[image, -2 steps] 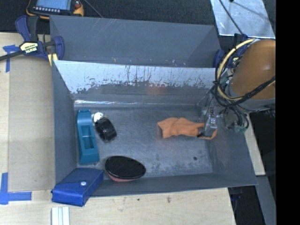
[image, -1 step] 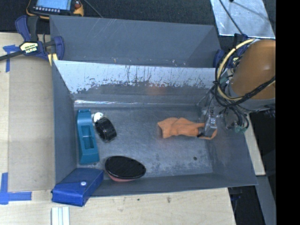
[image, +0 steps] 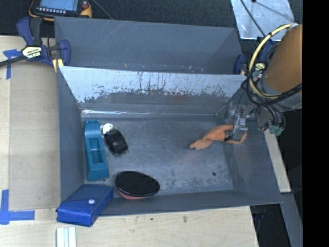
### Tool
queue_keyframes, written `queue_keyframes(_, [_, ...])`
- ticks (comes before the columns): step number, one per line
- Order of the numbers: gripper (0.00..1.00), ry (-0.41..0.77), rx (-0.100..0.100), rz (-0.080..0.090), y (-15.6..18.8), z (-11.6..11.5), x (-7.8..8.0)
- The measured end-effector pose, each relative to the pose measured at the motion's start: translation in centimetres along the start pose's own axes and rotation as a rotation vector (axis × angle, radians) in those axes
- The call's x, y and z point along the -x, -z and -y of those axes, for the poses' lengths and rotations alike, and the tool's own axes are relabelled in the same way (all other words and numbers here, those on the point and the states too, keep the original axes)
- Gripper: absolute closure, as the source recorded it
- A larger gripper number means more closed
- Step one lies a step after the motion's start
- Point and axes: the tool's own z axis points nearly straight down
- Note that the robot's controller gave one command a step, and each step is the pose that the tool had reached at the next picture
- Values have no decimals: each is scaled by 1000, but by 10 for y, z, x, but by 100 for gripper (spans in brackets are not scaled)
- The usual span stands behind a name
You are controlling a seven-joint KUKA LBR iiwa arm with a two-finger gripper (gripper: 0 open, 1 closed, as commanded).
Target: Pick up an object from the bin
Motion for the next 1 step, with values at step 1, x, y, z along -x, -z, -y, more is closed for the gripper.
queue_keyframes(1, [100, -2, 0, 4, 62, 6, 11])
